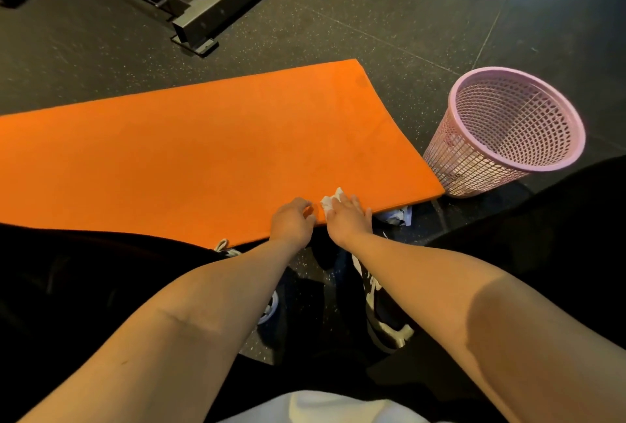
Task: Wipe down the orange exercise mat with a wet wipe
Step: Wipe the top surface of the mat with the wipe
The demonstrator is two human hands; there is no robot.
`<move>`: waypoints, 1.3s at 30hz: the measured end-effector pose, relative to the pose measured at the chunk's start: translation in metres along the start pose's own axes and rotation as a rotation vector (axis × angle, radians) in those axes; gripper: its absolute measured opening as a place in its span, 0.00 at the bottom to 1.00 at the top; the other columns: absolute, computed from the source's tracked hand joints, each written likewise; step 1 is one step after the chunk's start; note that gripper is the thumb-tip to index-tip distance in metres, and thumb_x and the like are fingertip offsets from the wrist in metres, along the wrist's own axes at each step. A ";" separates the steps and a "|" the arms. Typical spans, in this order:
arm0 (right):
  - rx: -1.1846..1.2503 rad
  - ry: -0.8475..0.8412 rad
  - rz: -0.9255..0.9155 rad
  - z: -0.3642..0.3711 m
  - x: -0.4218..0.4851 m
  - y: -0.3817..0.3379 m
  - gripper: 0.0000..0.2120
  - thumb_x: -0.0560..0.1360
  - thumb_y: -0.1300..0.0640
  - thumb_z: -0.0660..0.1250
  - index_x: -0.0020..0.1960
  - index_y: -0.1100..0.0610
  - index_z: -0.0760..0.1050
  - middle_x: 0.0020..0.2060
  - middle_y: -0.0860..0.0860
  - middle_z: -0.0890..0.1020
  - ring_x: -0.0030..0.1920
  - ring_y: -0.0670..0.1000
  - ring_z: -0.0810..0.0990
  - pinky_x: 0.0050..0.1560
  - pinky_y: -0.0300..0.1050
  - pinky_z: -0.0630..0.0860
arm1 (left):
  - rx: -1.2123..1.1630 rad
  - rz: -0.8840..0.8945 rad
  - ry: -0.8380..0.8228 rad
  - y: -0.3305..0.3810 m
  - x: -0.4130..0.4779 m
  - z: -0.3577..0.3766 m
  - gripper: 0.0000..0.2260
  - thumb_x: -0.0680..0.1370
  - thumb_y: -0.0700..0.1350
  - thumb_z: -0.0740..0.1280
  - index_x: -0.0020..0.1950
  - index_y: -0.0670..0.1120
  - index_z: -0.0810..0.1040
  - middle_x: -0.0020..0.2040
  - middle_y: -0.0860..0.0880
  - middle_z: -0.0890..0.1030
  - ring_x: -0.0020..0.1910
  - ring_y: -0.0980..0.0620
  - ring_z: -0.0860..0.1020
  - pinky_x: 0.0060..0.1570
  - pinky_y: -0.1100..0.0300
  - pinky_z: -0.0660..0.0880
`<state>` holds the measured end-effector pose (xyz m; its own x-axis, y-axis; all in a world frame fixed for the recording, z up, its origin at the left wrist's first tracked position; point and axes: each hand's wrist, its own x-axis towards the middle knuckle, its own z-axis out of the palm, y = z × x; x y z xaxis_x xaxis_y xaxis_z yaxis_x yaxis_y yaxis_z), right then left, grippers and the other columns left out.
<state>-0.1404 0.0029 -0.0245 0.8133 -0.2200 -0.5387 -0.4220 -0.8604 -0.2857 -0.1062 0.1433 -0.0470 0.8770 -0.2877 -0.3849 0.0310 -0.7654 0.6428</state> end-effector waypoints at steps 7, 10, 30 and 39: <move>-0.093 -0.064 -0.147 0.011 0.008 -0.010 0.26 0.86 0.52 0.45 0.83 0.50 0.46 0.82 0.47 0.40 0.81 0.51 0.38 0.79 0.61 0.36 | 0.207 -0.054 -0.094 0.002 0.007 -0.001 0.21 0.84 0.51 0.55 0.79 0.56 0.64 0.81 0.52 0.59 0.78 0.43 0.56 0.75 0.46 0.54; -0.114 -0.048 -0.137 0.011 0.020 0.000 0.26 0.86 0.53 0.47 0.83 0.48 0.46 0.82 0.45 0.41 0.81 0.51 0.38 0.78 0.62 0.36 | 0.261 -0.093 -0.151 0.006 0.012 -0.002 0.22 0.85 0.51 0.52 0.80 0.58 0.60 0.82 0.53 0.54 0.77 0.43 0.54 0.73 0.46 0.53; -0.102 -0.010 -0.178 0.013 0.071 -0.021 0.30 0.85 0.54 0.51 0.83 0.51 0.44 0.82 0.49 0.42 0.81 0.50 0.36 0.79 0.60 0.35 | 0.285 -0.205 -0.130 0.010 0.064 -0.006 0.23 0.85 0.52 0.50 0.80 0.61 0.57 0.82 0.57 0.49 0.74 0.44 0.58 0.66 0.44 0.59; -0.185 0.039 0.062 -0.016 0.138 -0.004 0.30 0.84 0.56 0.48 0.83 0.54 0.41 0.82 0.50 0.40 0.81 0.51 0.35 0.78 0.64 0.35 | 0.438 -0.093 -0.130 0.001 0.088 -0.007 0.21 0.85 0.53 0.50 0.79 0.59 0.56 0.81 0.54 0.53 0.70 0.42 0.59 0.65 0.45 0.58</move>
<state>-0.0198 -0.0314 -0.0846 0.8047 -0.2898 -0.5182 -0.3937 -0.9137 -0.1004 -0.0256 0.1209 -0.0758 0.8115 -0.2549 -0.5258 -0.1235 -0.9543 0.2722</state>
